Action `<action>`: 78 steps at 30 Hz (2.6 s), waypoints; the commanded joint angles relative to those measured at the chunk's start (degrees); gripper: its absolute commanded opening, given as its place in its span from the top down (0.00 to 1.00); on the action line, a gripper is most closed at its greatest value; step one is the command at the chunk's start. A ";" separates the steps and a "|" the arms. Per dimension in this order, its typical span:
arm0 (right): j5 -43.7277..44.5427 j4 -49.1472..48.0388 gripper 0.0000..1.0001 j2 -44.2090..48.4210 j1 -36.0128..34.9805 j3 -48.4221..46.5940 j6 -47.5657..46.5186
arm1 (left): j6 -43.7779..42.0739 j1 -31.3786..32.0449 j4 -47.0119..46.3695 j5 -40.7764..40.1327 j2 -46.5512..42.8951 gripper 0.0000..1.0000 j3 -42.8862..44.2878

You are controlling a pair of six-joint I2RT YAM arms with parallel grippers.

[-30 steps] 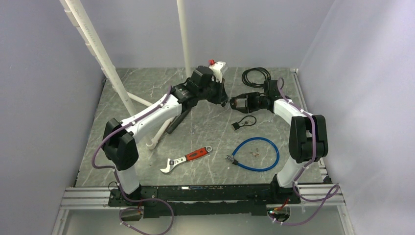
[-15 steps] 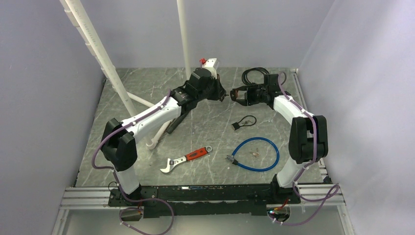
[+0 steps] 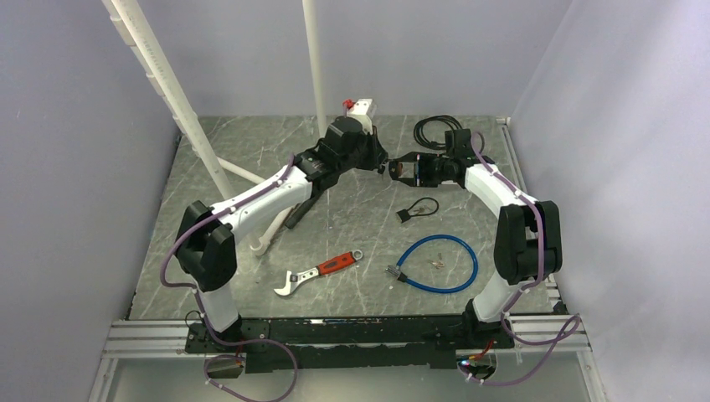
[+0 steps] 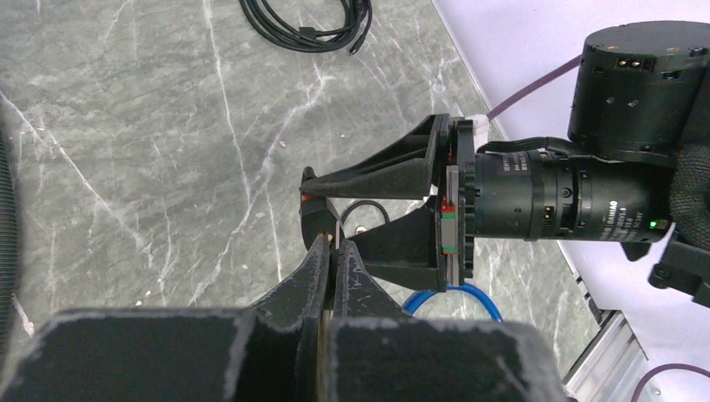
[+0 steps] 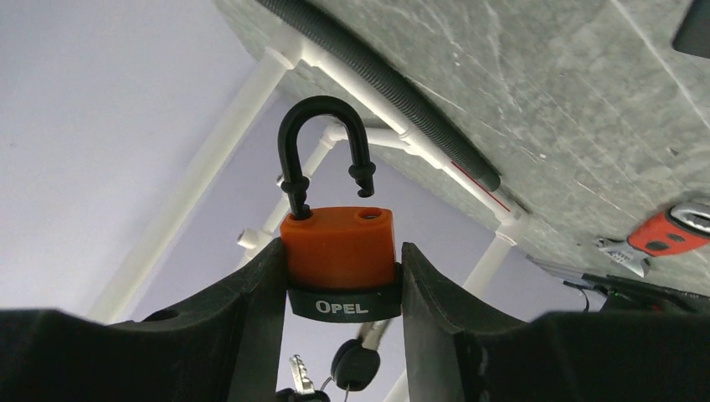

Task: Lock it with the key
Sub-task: Insert the key into the lock.

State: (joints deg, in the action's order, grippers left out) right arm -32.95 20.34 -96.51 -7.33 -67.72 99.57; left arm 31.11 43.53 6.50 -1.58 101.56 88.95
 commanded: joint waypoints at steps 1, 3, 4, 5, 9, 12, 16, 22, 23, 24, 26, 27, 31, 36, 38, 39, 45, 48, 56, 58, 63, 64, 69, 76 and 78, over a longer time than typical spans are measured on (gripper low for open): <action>0.11 2.79 1.00 3.49 -0.13 -0.90 2.91 | -1.76 -0.24 -2.51 -1.19 0.85 1.00 0.29; -0.32 1.39 1.00 3.63 -0.14 -0.28 3.23 | -2.16 -0.21 -1.85 -0.94 1.24 1.00 0.33; -0.62 0.80 1.00 3.61 -0.14 -0.29 3.59 | -2.30 -0.28 -2.05 -0.47 1.27 1.00 -0.06; -0.64 0.57 1.00 3.65 -0.14 -0.50 3.98 | -2.51 -0.31 -2.18 0.11 1.21 1.00 -0.42; -0.62 1.24 1.00 3.45 -0.05 -1.89 4.65 | -2.44 -0.31 -2.60 2.05 1.10 1.00 -1.37; -0.47 1.77 1.00 3.18 -0.01 -1.85 4.71 | -2.32 -0.33 -2.43 2.45 1.27 1.00 -1.47; 0.33 1.88 1.00 3.43 -0.26 -1.62 5.78 | -2.77 -0.31 -2.87 3.28 1.42 1.00 -2.26; 0.47 0.08 1.00 3.61 -0.31 -1.61 6.78 | -3.54 -0.29 -4.12 4.77 1.74 1.00 -2.73; 0.46 -0.55 1.00 3.61 -0.31 -1.70 6.71 | -3.60 -0.30 -4.44 5.16 1.79 1.00 -2.77; 0.63 -1.29 1.00 3.53 -0.27 -1.83 6.51 | -3.65 -0.31 -4.66 5.46 1.80 1.00 -2.84; 0.86 -1.89 1.00 3.44 -0.40 -2.05 5.97 | -3.73 -0.33 -4.48 5.62 1.99 1.00 -2.60; 0.70 -2.15 1.00 3.48 -0.51 -2.06 5.69 | -3.74 -0.30 -4.20 5.39 2.10 1.00 -2.37; 0.34 -2.53 1.00 3.86 -1.48 -1.27 6.21 | -4.91 -0.29 -4.18 4.82 2.43 1.00 -1.80; 0.16 -2.03 1.00 4.36 -1.98 -0.47 6.26 | -4.22 -0.69 -3.78 3.75 2.68 1.00 -1.89; 0.09 -1.70 1.00 4.69 -2.03 0.14 6.24 | -3.95 -0.96 -3.64 3.35 2.56 1.00 -2.09; 0.16 -1.59 1.00 4.85 -2.07 0.56 6.21 | -3.95 -0.99 -3.53 2.87 2.51 1.00 -2.11; -0.42 -1.29 1.00 5.30 -2.42 1.66 6.56 | -3.82 -1.77 -3.48 2.38 2.96 1.00 -1.47; -0.67 -0.95 1.00 5.19 -2.42 1.68 7.06 | -4.20 -1.87 -3.59 2.39 3.28 1.00 -1.01; -0.89 0.01 1.00 4.89 -2.46 1.92 7.06 | -4.13 -1.96 -3.34 1.84 3.06 1.00 -1.49; -1.01 0.71 1.00 4.55 -2.45 2.23 7.24 | -4.40 -1.97 -3.57 2.22 2.74 1.00 -1.58; -1.39 1.22 1.00 4.25 -2.50 2.18 7.12 | -4.75 -2.21 -3.86 2.21 2.25 1.00 -2.31; -1.38 1.36 1.00 4.23 -2.48 2.18 7.13 | -4.75 -2.30 -3.86 2.41 2.24 1.00 -2.32; -1.68 0.79 1.00 4.07 -2.72 1.46 7.85 | -5.23 -2.32 -3.94 2.54 2.43 1.00 -2.47; -1.31 3.50 1.00 3.12 -3.63 -1.56 9.73 | -8.93 -1.08 -5.66 4.31 2.30 1.00 -4.15; -1.29 3.68 1.00 2.79 -3.77 -2.34 9.83 | -10.32 -0.43 -6.04 4.18 1.96 1.00 -5.09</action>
State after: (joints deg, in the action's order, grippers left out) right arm -30.76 23.59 -94.80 -9.91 -65.73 107.81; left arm 24.75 42.22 3.64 2.87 103.79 85.58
